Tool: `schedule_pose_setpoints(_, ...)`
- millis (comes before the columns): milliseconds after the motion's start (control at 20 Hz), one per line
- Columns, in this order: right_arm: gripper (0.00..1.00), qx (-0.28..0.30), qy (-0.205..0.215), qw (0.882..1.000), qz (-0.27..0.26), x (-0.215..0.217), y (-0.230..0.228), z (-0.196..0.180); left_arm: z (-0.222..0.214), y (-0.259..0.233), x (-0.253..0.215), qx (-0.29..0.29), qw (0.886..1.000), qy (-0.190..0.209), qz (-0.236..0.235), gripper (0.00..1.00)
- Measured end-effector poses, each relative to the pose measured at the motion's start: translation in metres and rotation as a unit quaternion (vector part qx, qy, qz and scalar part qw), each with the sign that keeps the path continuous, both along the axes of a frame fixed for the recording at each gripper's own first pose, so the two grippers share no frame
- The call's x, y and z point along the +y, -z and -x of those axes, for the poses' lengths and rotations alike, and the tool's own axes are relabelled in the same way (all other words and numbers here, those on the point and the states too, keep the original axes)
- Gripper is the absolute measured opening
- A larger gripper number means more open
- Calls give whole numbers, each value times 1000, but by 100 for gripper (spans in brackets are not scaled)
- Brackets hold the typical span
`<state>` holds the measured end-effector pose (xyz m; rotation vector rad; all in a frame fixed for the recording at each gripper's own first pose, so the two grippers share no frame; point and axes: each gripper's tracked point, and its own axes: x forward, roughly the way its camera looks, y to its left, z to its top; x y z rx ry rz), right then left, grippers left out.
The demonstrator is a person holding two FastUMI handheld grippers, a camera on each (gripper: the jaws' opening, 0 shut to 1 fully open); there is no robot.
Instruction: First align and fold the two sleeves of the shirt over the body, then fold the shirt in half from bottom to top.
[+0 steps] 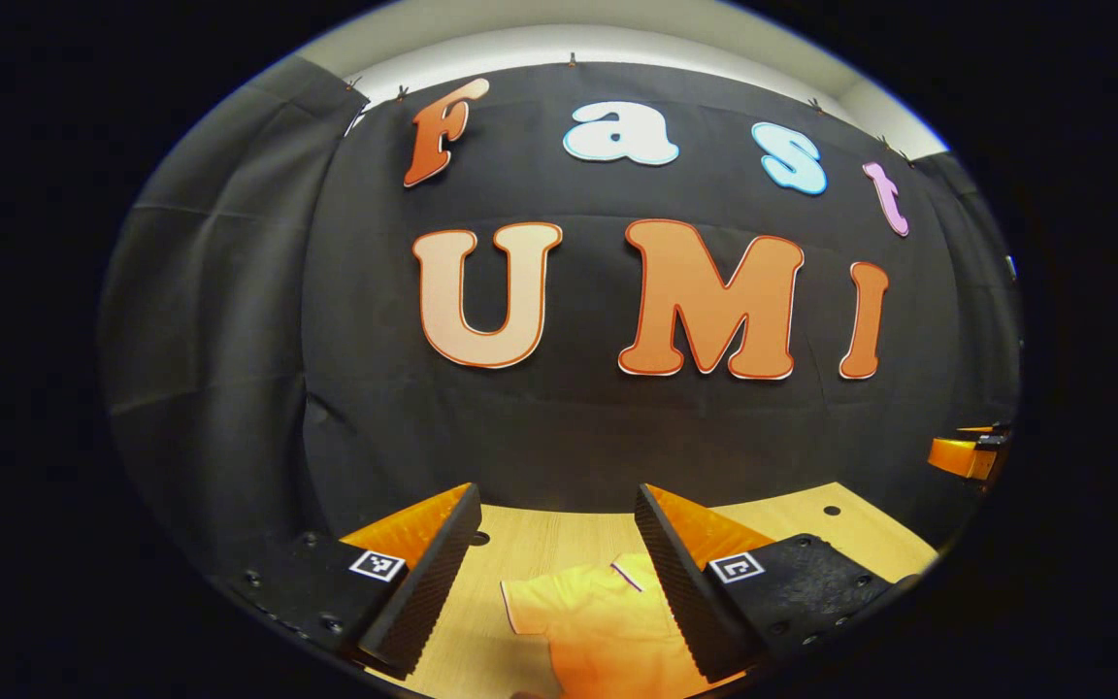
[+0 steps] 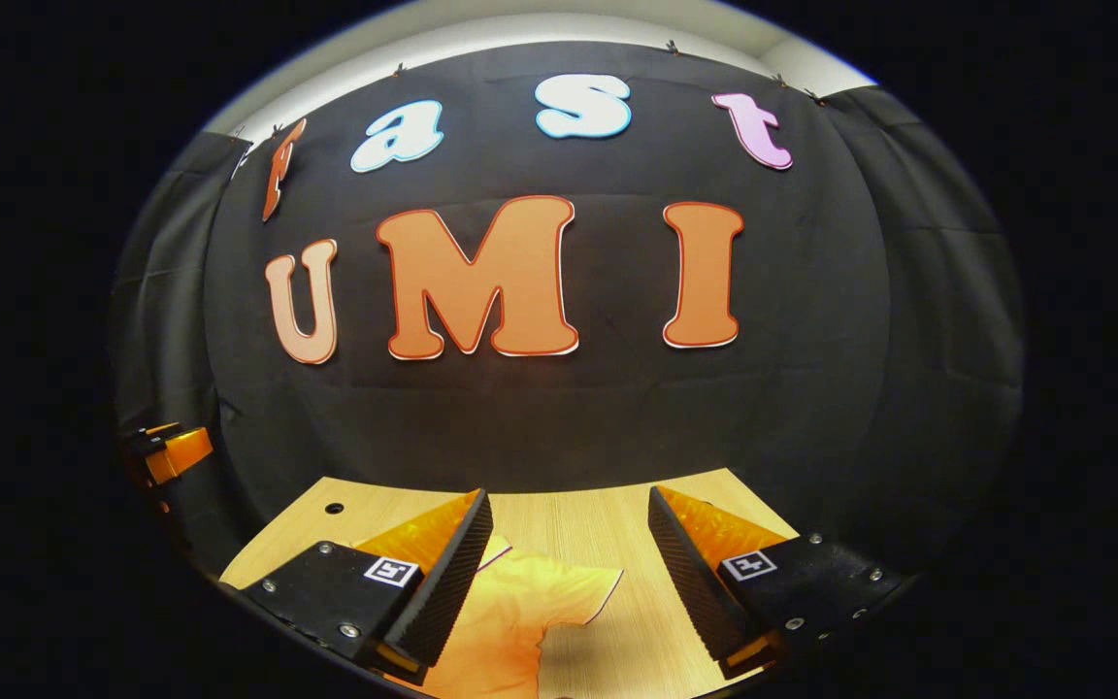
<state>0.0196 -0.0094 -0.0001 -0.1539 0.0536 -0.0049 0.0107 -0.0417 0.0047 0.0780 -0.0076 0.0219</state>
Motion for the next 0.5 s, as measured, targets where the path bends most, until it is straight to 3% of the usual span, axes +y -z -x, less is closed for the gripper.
schedule_pose_setpoints(250, 98, 27, 8, 1000, -2, -6, 11, -10, -2, 5, -7, 6, 1000, 7, -1, 98)
schedule_pose_setpoints(500, 98, 90, 23, 996, -17, -15, 31, -32, -5, 10, 1, 16, 1000, -3, -10, 98)
